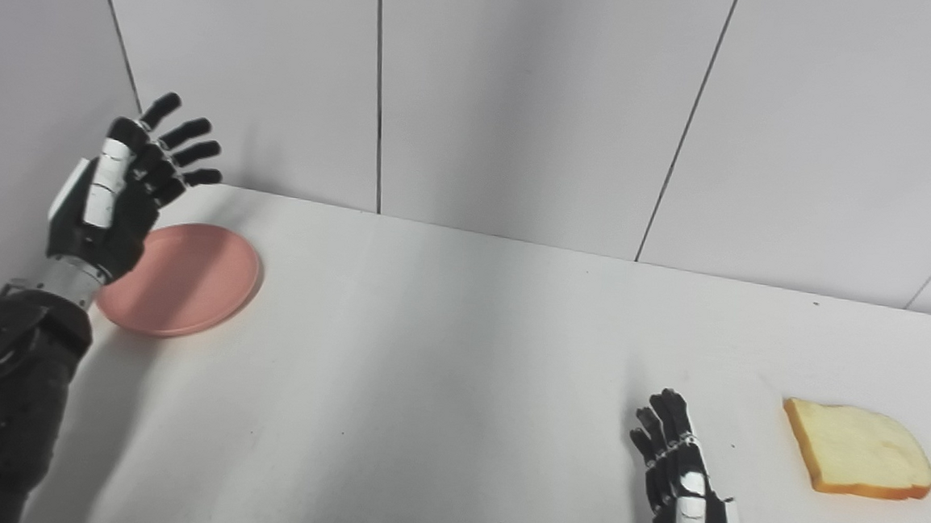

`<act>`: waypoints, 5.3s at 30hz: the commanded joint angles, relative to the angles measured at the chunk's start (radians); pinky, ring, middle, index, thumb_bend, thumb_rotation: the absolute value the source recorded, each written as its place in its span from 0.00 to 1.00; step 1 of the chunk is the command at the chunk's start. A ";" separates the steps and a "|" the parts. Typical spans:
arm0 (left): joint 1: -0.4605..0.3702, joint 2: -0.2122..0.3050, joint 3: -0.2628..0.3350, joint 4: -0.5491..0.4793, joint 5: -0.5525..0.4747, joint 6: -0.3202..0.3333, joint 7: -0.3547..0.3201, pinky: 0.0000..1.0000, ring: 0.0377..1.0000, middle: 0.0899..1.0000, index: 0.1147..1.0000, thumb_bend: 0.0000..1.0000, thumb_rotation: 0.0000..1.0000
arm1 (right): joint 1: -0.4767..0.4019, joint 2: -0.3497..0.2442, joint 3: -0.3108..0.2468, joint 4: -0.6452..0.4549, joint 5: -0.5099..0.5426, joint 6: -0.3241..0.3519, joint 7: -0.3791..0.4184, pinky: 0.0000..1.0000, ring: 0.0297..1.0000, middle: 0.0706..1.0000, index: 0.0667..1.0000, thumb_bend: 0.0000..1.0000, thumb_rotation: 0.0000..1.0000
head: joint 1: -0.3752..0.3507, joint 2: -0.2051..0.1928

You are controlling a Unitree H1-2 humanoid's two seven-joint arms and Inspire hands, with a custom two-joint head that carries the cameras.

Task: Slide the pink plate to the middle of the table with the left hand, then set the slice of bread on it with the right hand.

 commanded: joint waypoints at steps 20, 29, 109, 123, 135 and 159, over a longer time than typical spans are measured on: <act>-0.279 0.201 0.011 0.703 0.105 -0.355 -0.032 0.73 0.83 0.84 0.87 0.81 0.75 | 0.048 -0.031 -0.006 0.123 -0.013 -0.009 0.009 0.92 0.92 0.91 0.92 0.78 0.98 | -0.014 -0.001; -0.301 0.219 -0.032 0.823 0.178 -0.386 0.021 0.75 0.82 0.83 0.86 0.85 0.69 | 0.059 -0.033 -0.006 0.117 -0.021 -0.019 0.012 0.91 0.91 0.90 0.92 0.78 0.99 | -0.032 0.008; -0.305 0.028 -0.074 0.977 0.140 -0.482 -0.080 0.75 0.84 0.82 0.87 0.85 0.70 | 0.101 -0.031 0.019 0.047 -0.044 0.019 0.008 0.84 0.88 0.88 0.90 0.82 0.96 | -0.086 0.047; -0.317 -0.028 -0.099 1.010 0.155 -0.502 -0.122 0.75 0.82 0.80 0.86 0.88 0.70 | 0.104 -0.021 0.028 0.046 -0.049 0.013 0.007 0.83 0.87 0.87 0.89 0.81 0.95 | -0.104 0.050; -0.249 -0.120 -0.148 0.752 0.183 -0.364 -0.079 0.74 0.81 0.78 0.82 0.92 0.67 | 0.105 -0.011 0.035 0.038 -0.067 0.016 0.000 0.82 0.86 0.86 0.88 0.83 0.95 | -0.122 0.052; -0.119 -0.236 -0.193 0.426 0.194 -0.151 -0.035 0.72 0.79 0.75 0.82 0.84 0.70 | 0.109 0.004 0.053 0.027 -0.092 0.016 -0.010 0.81 0.85 0.85 0.87 0.83 0.95 | -0.173 0.073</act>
